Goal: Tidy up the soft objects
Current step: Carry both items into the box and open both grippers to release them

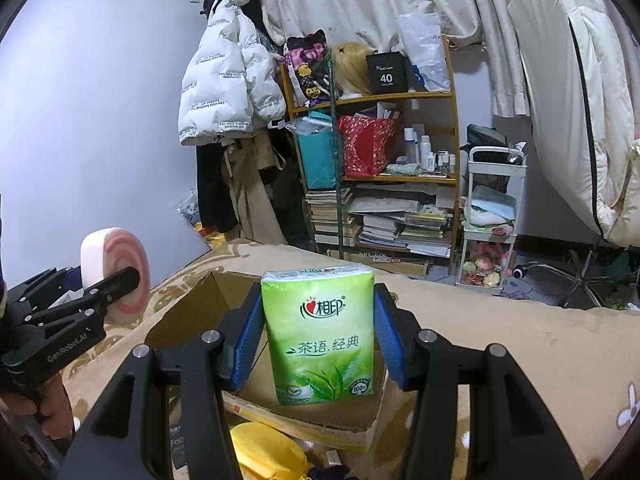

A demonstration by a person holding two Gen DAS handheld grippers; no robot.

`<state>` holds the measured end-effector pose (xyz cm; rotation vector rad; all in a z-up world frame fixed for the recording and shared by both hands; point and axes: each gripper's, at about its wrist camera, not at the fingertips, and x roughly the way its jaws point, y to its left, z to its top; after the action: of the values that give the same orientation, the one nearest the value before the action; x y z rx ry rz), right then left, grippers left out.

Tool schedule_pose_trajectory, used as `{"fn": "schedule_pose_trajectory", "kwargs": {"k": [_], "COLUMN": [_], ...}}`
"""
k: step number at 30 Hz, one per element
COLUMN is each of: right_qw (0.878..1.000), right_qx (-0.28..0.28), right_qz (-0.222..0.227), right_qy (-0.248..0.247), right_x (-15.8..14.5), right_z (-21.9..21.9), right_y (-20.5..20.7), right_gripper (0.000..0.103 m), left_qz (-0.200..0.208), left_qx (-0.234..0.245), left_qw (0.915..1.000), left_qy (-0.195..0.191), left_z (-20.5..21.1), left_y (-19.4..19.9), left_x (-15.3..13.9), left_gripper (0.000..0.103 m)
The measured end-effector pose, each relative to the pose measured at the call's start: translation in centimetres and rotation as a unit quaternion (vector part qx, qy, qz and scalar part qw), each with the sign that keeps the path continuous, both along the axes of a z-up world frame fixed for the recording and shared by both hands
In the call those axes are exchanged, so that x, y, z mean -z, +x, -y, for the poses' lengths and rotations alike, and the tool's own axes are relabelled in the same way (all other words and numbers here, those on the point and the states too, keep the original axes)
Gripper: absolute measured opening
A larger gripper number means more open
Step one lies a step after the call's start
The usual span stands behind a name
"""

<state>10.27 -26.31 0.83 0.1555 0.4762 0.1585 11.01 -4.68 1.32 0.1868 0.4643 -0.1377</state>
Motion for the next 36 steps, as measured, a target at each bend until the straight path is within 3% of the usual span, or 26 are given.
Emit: {"fn": "schedule_pose_trajectory", "kwargs": {"k": [8, 19, 25, 36], "right_qw": [1.0, 0.999, 0.998, 0.997], "right_qx": [-0.012, -0.021, -0.03, -0.041], "right_qz": [-0.008, -0.031, -0.052, -0.071], "right_qy": [-0.001, 0.001, 0.016, 0.015], "right_x": [1.1, 3.0, 3.7, 4.6], "right_z": [-0.4, -0.3, -0.2, -0.4], "right_y": [1.4, 2.7, 3.1, 3.5], "right_gripper": [0.056, 0.056, 0.057, 0.057], "left_qz": [-0.008, -0.054, -0.081, -0.094], "left_qx": [0.024, 0.051, 0.041, 0.042], "left_qw": [0.9997, 0.9972, 0.9951, 0.9936], "left_qy": [0.006, 0.005, 0.039, 0.046], "left_z": [1.3, 2.3, 3.1, 3.5], "left_y": [0.7, 2.1, 2.8, 3.1], "left_x": [1.8, 3.8, 5.5, 6.3], "left_gripper": [0.045, 0.047, 0.052, 0.055]}}
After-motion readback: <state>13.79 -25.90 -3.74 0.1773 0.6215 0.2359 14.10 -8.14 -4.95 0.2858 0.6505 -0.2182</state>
